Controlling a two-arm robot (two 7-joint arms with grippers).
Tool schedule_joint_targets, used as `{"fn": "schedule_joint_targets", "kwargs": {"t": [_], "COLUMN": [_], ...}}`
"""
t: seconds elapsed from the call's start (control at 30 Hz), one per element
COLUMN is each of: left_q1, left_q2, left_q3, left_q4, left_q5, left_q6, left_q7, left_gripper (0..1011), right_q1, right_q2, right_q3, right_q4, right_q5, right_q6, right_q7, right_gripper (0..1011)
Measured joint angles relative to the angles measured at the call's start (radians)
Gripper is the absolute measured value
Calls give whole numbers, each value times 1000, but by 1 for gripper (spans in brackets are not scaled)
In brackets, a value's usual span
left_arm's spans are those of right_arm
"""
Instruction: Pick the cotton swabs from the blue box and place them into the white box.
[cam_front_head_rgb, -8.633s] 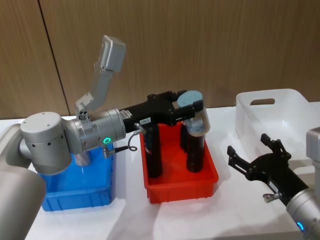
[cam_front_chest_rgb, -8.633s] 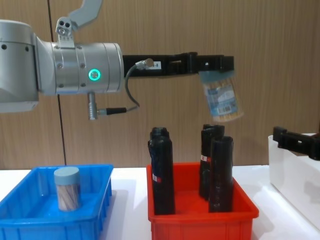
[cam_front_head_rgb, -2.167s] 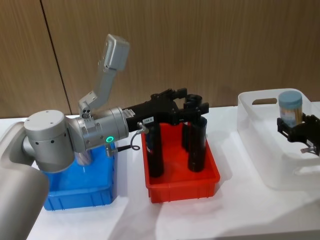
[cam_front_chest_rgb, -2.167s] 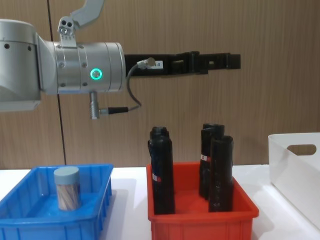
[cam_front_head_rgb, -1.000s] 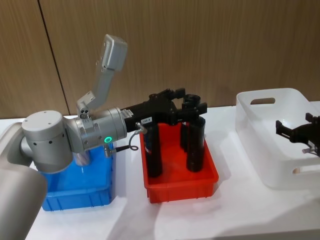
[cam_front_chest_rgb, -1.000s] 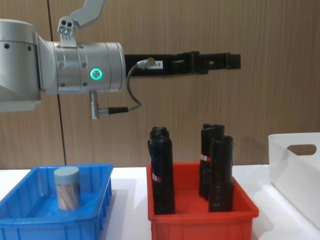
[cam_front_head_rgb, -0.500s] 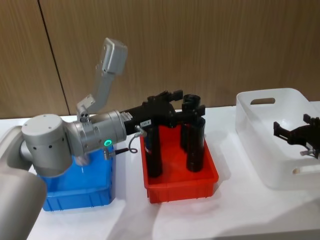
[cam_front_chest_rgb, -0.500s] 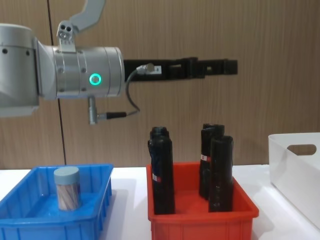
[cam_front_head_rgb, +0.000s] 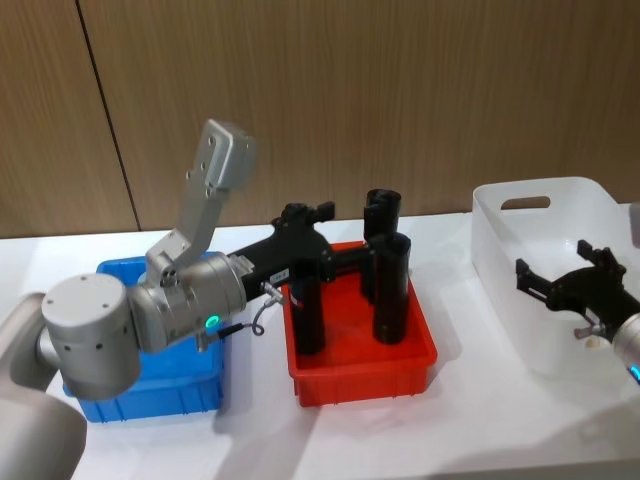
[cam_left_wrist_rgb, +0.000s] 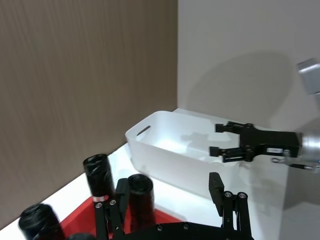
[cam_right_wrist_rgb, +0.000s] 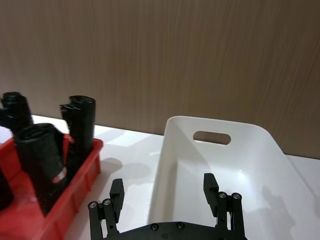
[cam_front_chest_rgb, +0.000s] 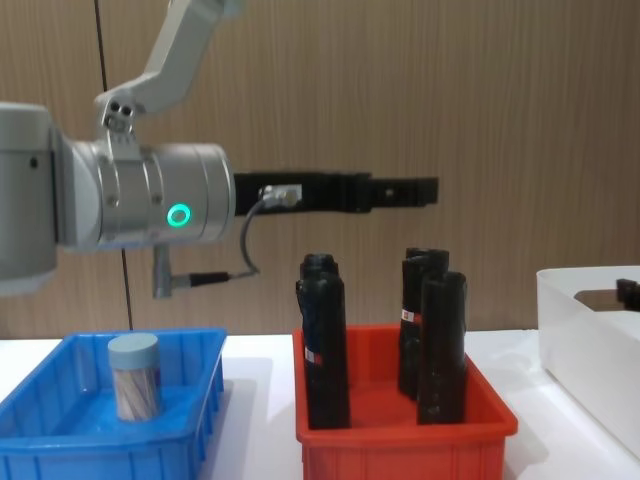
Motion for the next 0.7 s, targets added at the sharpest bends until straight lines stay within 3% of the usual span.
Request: {"fn": "schedule_joint_targets", "kwargs": {"t": [0.7], "left_q1": [154], "left_q2": [58], "left_q3": [28], "left_q4": [-138], "left_q5": [90], "left_q6": [-98], "left_q7": [279], "left_gripper": [1004], "right_q1": [-201], "right_q2": [-8], "right_q3": [-49], "right_q4": [-272], "right_q5": [20], "right_q6": [-47], "right_q7": [-59], "right_gripper": [1002]}}
